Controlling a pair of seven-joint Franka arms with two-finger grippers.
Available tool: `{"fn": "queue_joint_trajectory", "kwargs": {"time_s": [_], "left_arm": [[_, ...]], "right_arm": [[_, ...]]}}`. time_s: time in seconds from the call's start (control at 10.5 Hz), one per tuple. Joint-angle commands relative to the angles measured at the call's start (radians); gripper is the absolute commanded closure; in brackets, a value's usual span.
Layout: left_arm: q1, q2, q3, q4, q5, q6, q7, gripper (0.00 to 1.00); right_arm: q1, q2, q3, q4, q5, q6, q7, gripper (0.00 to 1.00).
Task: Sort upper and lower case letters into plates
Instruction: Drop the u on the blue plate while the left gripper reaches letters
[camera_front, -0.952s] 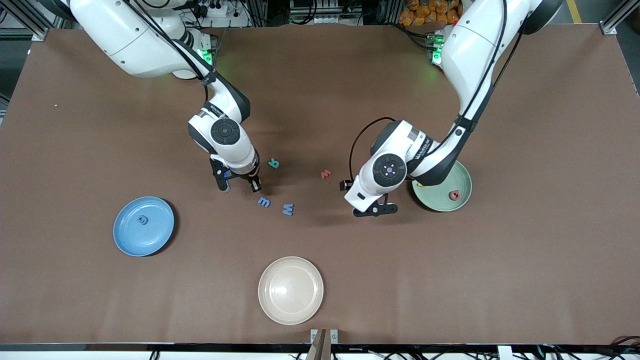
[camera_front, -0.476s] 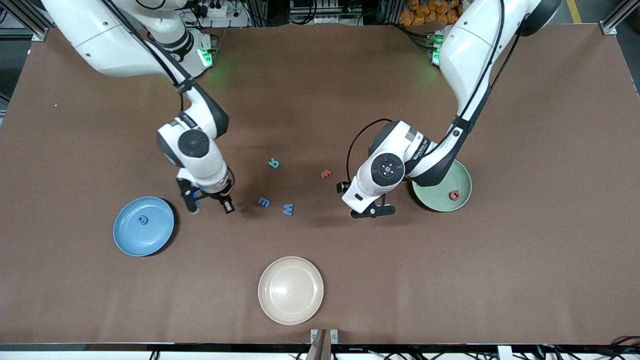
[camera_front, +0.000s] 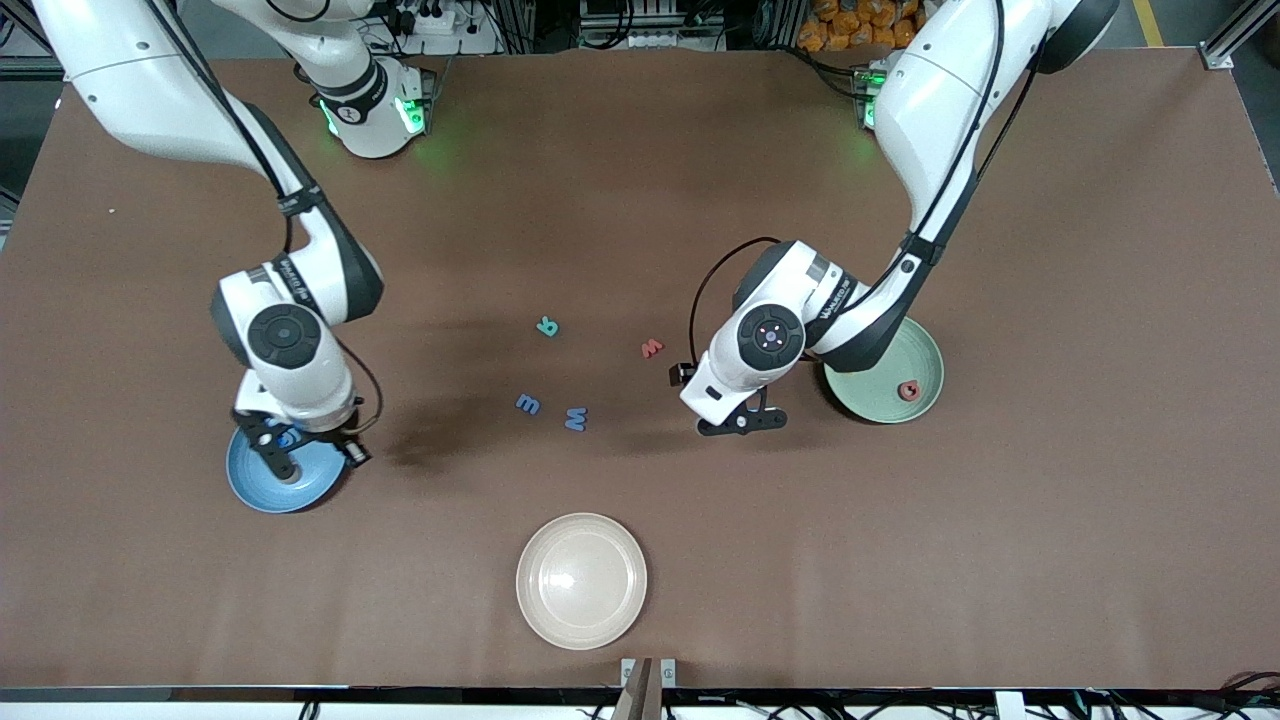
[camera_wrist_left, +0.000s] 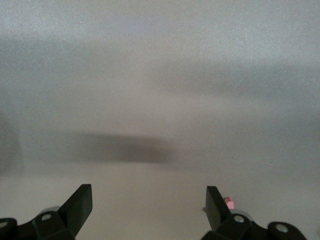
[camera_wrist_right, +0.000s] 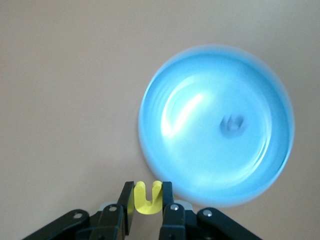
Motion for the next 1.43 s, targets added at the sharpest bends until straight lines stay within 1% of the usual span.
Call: {"fn": "queue_joint_trajectory", "kwargs": {"time_s": [0.0, 0.1, 0.19, 0.29, 0.57, 0.76, 0.95, 1.05, 1.14, 1.33], "left_arm": [[-0.017, 0.019, 0.008, 0.029, -0.015, 0.013, -0.019, 0.00], [-0.034, 0.023, 0.011, 0.029, -0.015, 0.045, -0.019, 0.00], [-0.054, 0.034, 0.017, 0.029, -0.014, 0.094, -0.018, 0.00], [-0.068, 0.037, 0.023, 0.029, -0.011, 0.129, -0.016, 0.00], [-0.098, 0.062, 0.032, 0.029, -0.009, 0.211, -0.016, 0.00], [-0.147, 0.072, 0.069, 0.054, -0.008, 0.249, -0.013, 0.00], [-0.228, 0.079, 0.107, 0.094, -0.008, 0.257, -0.007, 0.00], [-0.270, 0.079, 0.132, 0.098, -0.006, 0.289, -0.007, 0.00], [-0.292, 0.082, 0.150, 0.098, -0.008, 0.336, -0.012, 0.00], [-0.301, 0.111, 0.152, 0.098, -0.006, 0.454, -0.003, 0.00]], "right_arm": [[-0.017, 0.015, -0.066, 0.029, -0.142, -0.001, -0.040, 1.00], [-0.036, 0.032, -0.066, 0.054, -0.148, 0.001, -0.040, 0.99], [-0.041, 0.038, -0.066, 0.071, -0.141, 0.001, -0.041, 0.08], [-0.038, 0.038, -0.066, 0.069, -0.139, -0.001, -0.040, 0.00], [-0.032, 0.041, -0.065, 0.069, -0.133, -0.002, -0.032, 0.00], [-0.032, 0.044, -0.065, 0.071, -0.124, -0.002, -0.030, 0.00], [-0.032, 0.047, -0.065, 0.072, -0.069, -0.001, -0.030, 0.00], [-0.032, 0.047, -0.063, 0.074, -0.035, -0.001, -0.030, 0.00], [-0.032, 0.047, -0.062, 0.087, -0.003, -0.002, -0.030, 0.00], [-0.031, 0.049, -0.060, 0.118, 0.098, -0.002, -0.032, 0.00]]}}
